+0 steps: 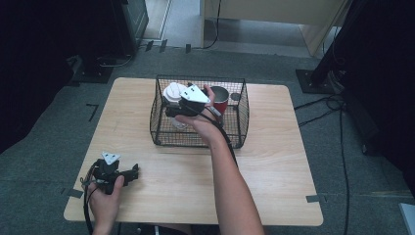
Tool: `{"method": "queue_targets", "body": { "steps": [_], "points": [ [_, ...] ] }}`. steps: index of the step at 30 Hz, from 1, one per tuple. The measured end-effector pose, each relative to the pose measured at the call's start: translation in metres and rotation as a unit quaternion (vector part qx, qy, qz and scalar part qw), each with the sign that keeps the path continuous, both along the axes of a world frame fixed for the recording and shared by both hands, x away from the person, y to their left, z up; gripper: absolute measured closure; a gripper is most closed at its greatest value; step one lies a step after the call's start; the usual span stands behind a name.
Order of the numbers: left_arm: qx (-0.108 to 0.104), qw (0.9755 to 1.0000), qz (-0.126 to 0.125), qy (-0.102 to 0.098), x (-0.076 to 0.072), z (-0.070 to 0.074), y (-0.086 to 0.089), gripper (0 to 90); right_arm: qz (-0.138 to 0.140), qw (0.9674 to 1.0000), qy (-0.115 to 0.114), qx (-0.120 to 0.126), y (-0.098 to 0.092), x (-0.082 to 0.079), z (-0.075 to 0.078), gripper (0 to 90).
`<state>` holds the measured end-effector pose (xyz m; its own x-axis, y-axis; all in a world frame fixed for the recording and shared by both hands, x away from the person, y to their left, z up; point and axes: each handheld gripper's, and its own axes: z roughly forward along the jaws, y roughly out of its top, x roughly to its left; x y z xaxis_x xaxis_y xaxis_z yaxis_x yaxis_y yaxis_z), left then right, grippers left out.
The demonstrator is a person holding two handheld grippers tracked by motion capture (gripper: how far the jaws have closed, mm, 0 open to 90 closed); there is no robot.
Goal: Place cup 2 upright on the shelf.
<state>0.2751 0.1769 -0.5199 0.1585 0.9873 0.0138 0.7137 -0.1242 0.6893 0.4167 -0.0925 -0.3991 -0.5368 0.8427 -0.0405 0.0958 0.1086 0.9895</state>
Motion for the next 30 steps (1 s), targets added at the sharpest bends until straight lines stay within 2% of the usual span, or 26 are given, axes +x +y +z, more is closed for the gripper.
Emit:
{"method": "queue_targets", "body": {
  "steps": [8,11,14,30],
  "points": [
    [-0.001,1.0000,0.000,0.000,0.000,0.000,0.000,0.4,-0.007,0.9999,-0.008,0.002,-0.009,-0.017,0.013,3.7],
    [-0.002,1.0000,0.001,-0.001,0.000,0.000,0.000,0.4,-0.007,0.9998,-0.008,0.019,-0.016,-0.026,0.015,3.7],
    [-0.002,1.0000,0.001,0.000,0.000,0.000,0.000,0.4,-0.011,0.9996,-0.005,0.025,-0.023,-0.036,0.015,3.7],
    [-0.002,1.0000,0.001,-0.001,0.000,0.000,0.000,0.4,-0.015,0.9997,-0.006,0.019,-0.056,-0.095,0.004,4.7]
  ]
}}
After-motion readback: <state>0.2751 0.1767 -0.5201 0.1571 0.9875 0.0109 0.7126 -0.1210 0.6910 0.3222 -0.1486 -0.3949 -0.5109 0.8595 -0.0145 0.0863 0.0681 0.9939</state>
